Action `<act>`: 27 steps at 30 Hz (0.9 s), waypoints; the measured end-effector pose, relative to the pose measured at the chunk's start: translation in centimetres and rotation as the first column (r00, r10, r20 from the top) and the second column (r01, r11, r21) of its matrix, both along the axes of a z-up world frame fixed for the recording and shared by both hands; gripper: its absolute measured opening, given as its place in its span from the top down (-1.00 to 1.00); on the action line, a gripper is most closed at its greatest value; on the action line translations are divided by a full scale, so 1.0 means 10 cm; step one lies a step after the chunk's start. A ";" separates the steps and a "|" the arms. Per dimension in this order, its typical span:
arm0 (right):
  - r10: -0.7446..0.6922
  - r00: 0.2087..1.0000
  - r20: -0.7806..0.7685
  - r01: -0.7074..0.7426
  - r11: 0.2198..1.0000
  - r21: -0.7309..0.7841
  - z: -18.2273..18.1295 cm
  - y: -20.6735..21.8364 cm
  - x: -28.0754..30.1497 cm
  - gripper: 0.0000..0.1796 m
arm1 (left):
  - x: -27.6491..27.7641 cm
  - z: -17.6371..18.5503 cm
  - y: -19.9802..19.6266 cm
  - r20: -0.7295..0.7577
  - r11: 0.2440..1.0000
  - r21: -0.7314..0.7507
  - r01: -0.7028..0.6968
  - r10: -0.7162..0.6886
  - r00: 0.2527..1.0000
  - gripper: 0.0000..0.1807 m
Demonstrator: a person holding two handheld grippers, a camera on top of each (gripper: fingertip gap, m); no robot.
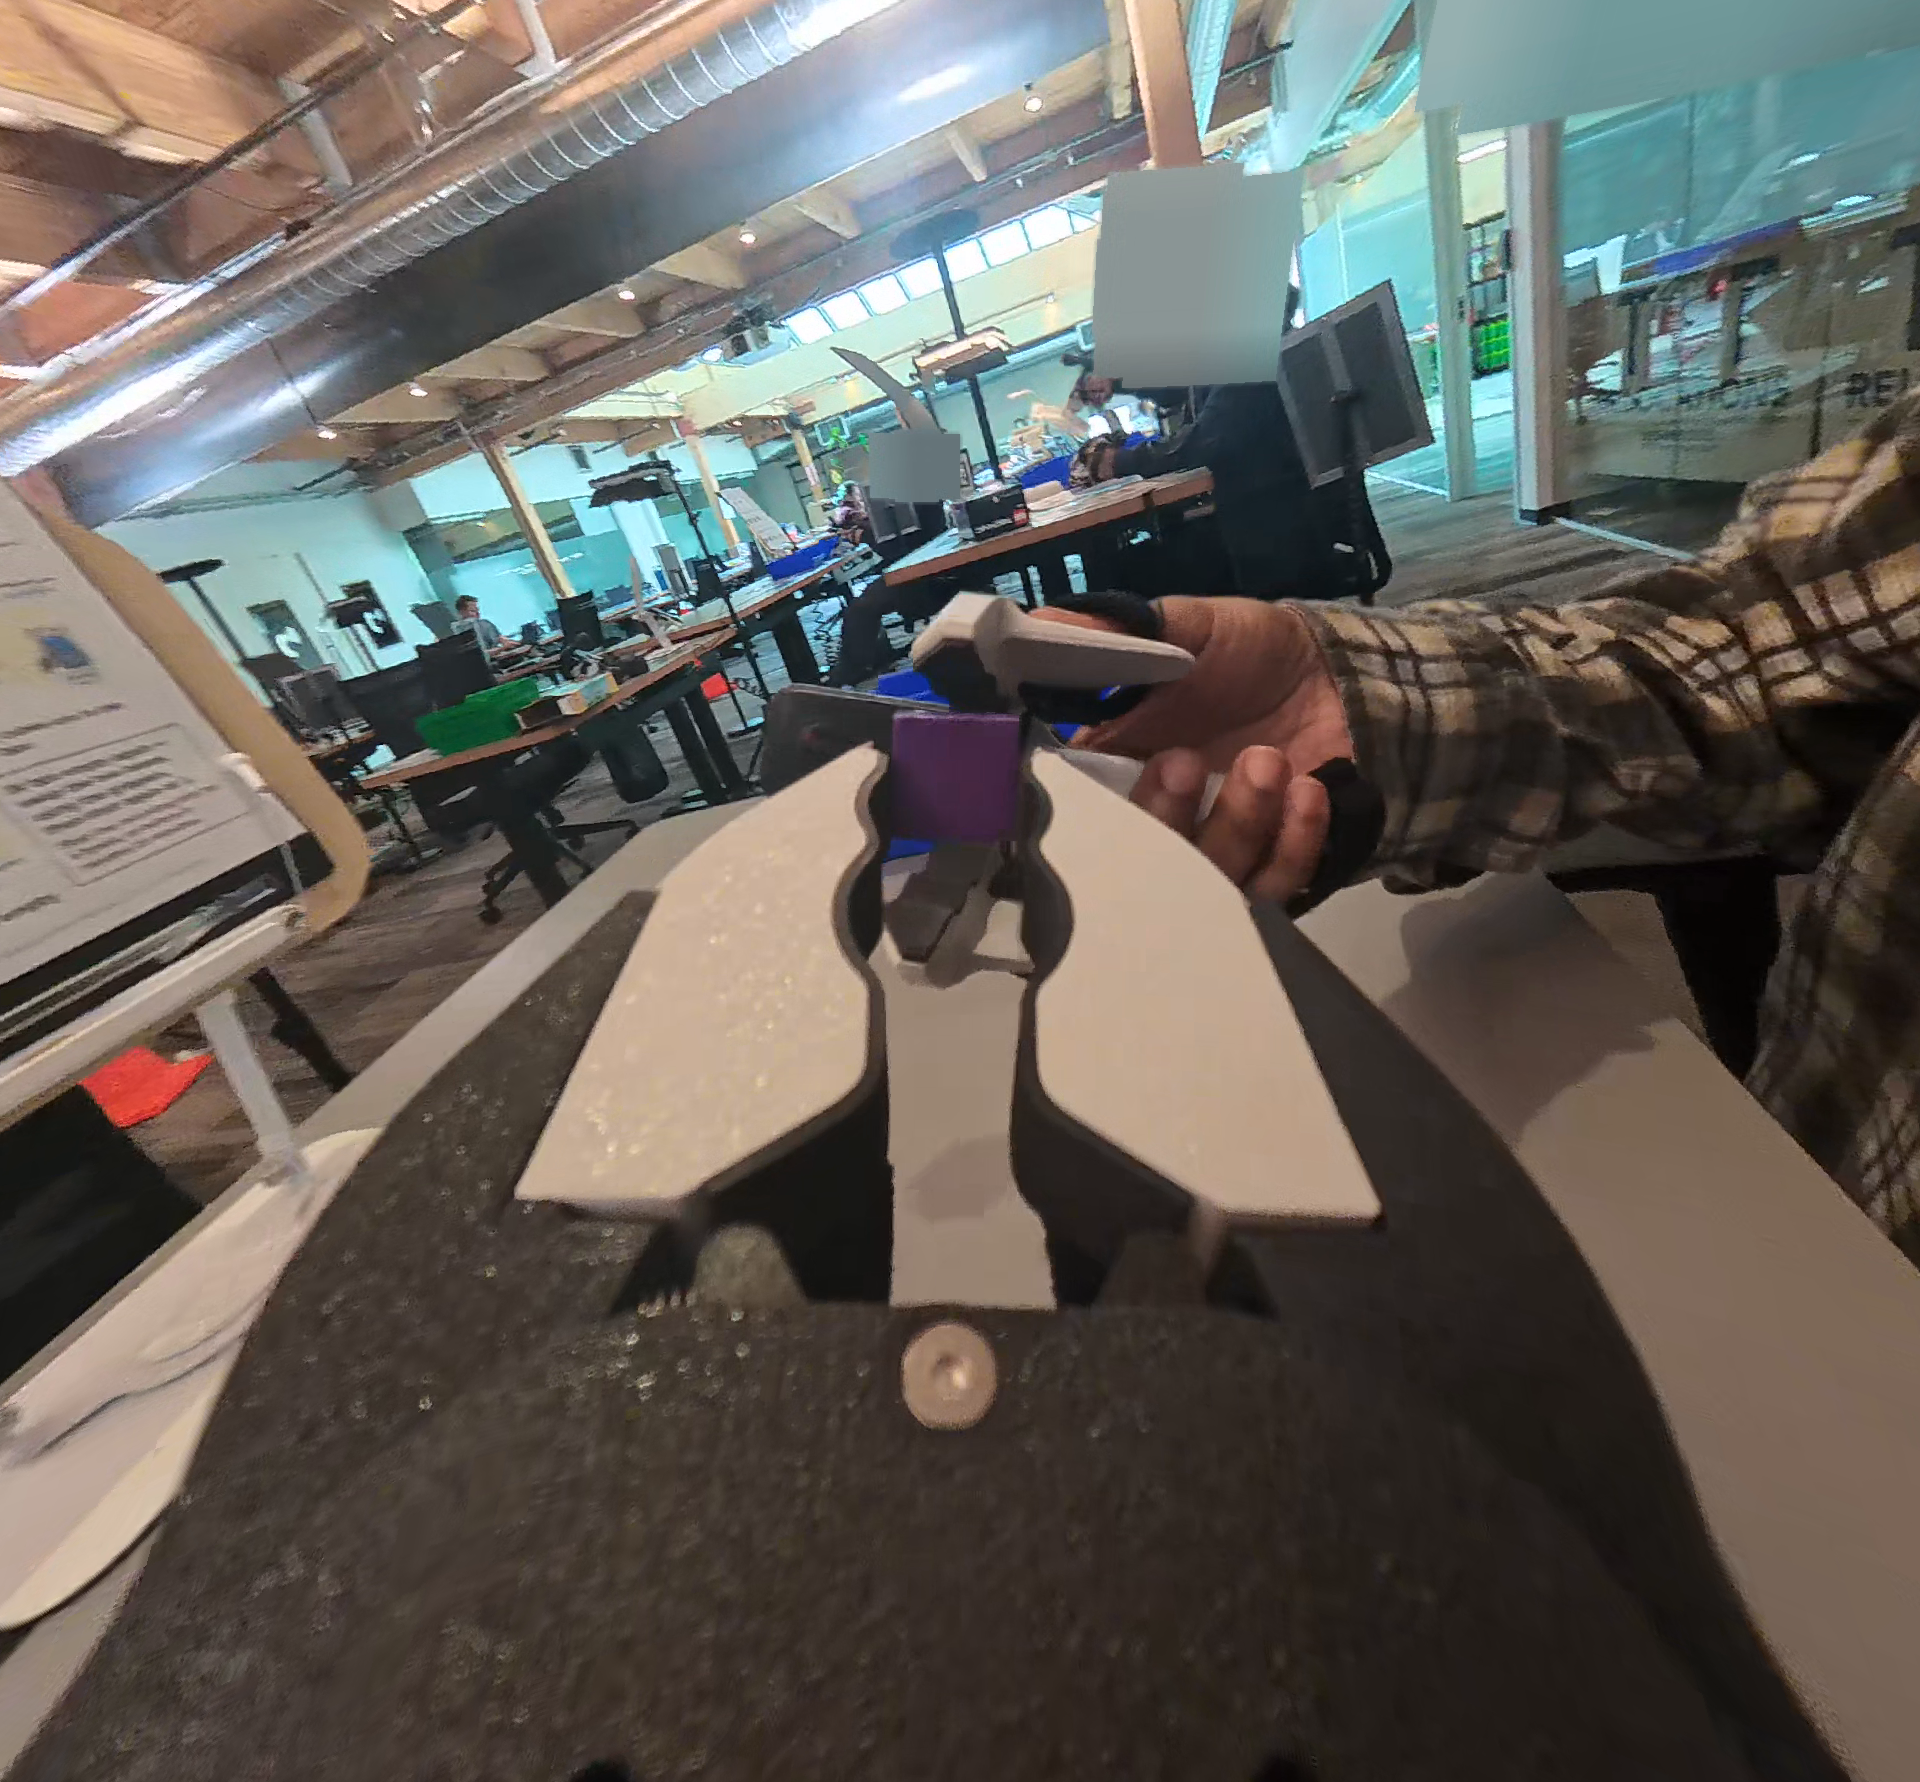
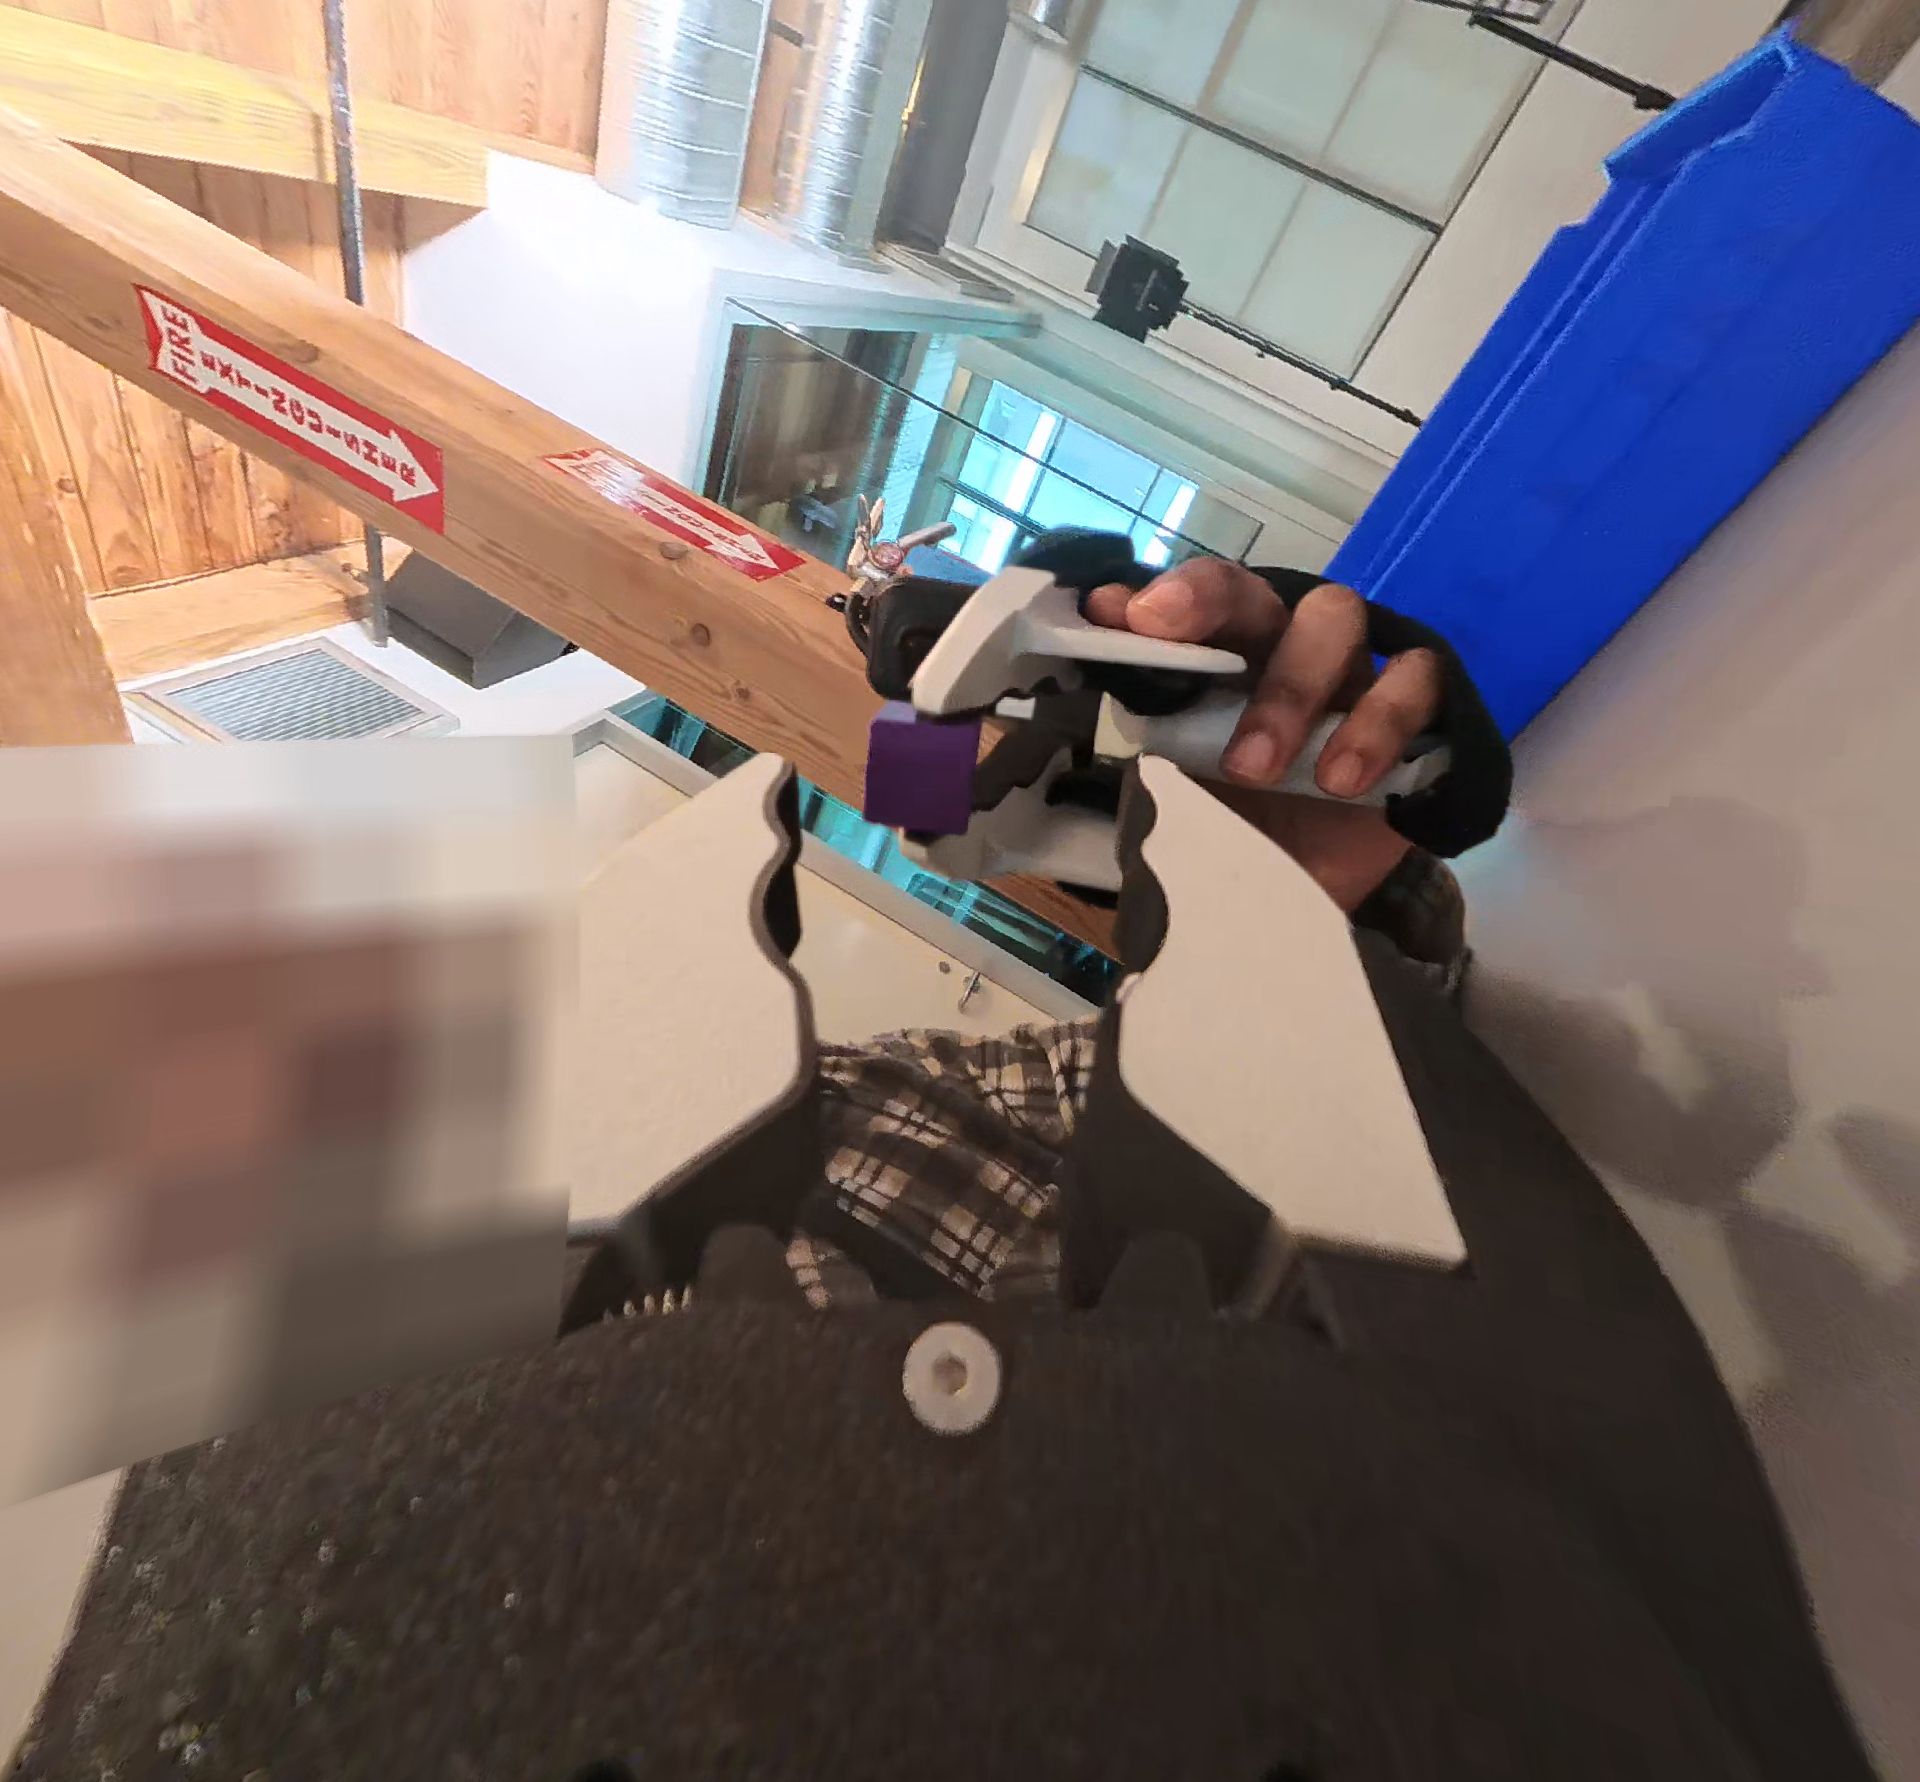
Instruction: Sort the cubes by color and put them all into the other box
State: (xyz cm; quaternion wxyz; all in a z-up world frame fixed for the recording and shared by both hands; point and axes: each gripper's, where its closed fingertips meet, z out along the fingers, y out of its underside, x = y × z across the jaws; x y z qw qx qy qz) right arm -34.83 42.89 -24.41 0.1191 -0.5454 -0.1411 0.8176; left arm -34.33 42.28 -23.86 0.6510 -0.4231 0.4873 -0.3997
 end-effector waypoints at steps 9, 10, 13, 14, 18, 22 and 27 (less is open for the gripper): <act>0.096 0.993 0.072 -0.097 0.995 0.007 -0.16 -0.15 -0.07 0.75 | 0.16 -0.29 -0.03 -0.105 1.000 0.015 -0.005 0.006 0.994 0.76; 0.092 0.992 0.083 -0.093 0.996 0.013 -0.17 -0.15 -0.07 0.75 | 0.17 -0.31 -0.02 -0.109 1.000 0.016 -0.009 0.011 0.994 0.76; 0.078 0.991 0.108 -0.082 0.996 0.036 -0.22 -0.14 -0.03 0.75 | 0.17 -0.37 -0.02 -0.129 1.000 -0.003 -0.011 0.010 0.992 0.76; 0.066 0.991 0.119 -0.072 0.996 0.043 -0.23 -0.13 0.00 0.75 | 0.16 -0.39 0.00 -0.131 1.000 -0.016 -0.020 0.018 0.991 0.71; -0.033 0.979 0.200 0.010 0.993 0.115 -0.30 -0.02 0.28 0.75 | 0.12 -0.44 0.13 -0.142 0.993 -0.072 -0.093 0.082 0.986 0.40; -0.245 0.896 0.370 0.158 0.955 0.250 -0.27 0.28 1.00 0.75 | 0.11 -0.49 0.20 -0.155 0.985 -0.117 -0.126 0.108 0.982 0.34; -0.627 0.433 0.648 0.363 0.779 0.511 -0.24 0.88 2.78 0.75 | 0.16 -0.58 0.19 -0.210 0.986 -0.090 -0.143 0.121 0.970 0.42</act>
